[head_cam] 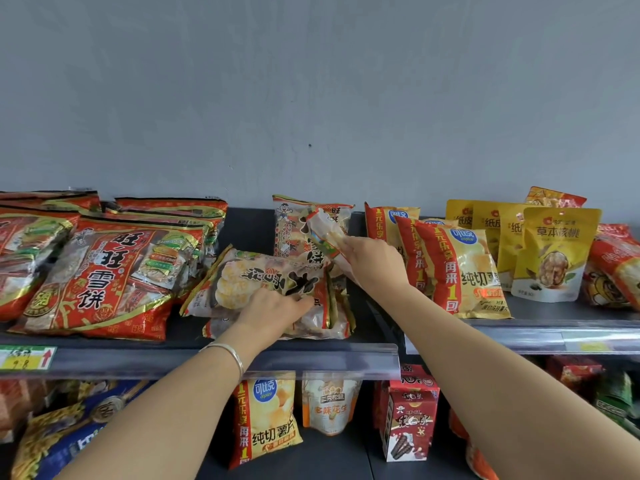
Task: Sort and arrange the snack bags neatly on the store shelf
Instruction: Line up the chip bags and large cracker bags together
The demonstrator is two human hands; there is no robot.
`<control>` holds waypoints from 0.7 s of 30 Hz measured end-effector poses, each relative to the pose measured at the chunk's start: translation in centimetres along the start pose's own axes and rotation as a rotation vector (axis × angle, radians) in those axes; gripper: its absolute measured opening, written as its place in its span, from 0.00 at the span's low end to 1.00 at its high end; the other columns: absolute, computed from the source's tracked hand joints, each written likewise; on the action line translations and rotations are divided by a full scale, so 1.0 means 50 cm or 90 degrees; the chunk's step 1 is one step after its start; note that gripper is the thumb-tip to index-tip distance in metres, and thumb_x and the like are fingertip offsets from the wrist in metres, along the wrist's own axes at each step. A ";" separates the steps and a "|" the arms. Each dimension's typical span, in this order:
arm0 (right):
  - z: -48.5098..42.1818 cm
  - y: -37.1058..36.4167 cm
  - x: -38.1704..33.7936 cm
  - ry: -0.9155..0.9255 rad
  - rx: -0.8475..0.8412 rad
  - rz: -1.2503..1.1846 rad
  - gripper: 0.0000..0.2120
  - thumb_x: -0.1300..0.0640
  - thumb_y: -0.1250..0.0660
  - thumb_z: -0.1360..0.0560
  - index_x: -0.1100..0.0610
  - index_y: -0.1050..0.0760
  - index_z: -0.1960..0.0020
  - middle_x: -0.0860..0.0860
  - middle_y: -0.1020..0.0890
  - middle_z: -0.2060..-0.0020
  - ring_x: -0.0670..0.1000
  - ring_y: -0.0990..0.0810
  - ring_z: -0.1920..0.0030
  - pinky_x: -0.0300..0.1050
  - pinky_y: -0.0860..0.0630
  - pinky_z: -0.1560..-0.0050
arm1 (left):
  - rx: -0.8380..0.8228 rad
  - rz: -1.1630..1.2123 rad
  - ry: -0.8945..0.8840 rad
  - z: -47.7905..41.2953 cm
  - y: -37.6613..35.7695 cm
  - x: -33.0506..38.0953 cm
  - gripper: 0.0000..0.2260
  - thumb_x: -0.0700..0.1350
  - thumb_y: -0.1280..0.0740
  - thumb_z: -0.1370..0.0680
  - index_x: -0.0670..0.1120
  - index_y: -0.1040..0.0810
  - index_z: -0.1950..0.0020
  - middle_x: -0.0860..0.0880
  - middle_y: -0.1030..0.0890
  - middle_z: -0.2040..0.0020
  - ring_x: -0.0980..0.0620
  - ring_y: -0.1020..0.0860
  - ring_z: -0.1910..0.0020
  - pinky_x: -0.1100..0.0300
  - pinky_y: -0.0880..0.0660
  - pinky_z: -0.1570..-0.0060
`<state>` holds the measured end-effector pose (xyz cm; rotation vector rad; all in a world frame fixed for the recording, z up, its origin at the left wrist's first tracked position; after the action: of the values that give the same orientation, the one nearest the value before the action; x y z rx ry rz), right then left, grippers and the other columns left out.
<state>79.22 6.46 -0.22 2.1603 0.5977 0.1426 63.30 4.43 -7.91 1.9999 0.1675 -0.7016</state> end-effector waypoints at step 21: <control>-0.081 0.003 0.005 -0.134 0.116 -0.171 0.13 0.62 0.46 0.19 0.63 0.24 0.56 0.56 0.24 0.65 0.55 0.25 0.62 0.45 0.31 0.64 | -0.059 0.994 0.178 -0.135 0.089 -0.019 0.41 0.50 0.29 0.26 0.56 0.53 0.23 0.48 0.35 0.26 0.45 0.35 0.29 0.49 0.35 0.31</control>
<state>78.23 9.43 2.38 2.2070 0.7940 -0.2910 67.02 7.97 -1.58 1.5031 -1.0689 0.5746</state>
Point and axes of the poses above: each hand's wrist, its own z-axis away from the middle knuckle, its own y-axis out of the back of the hand, x = y × z, the point moved 3 cm from there along -z, towards the middle knuckle
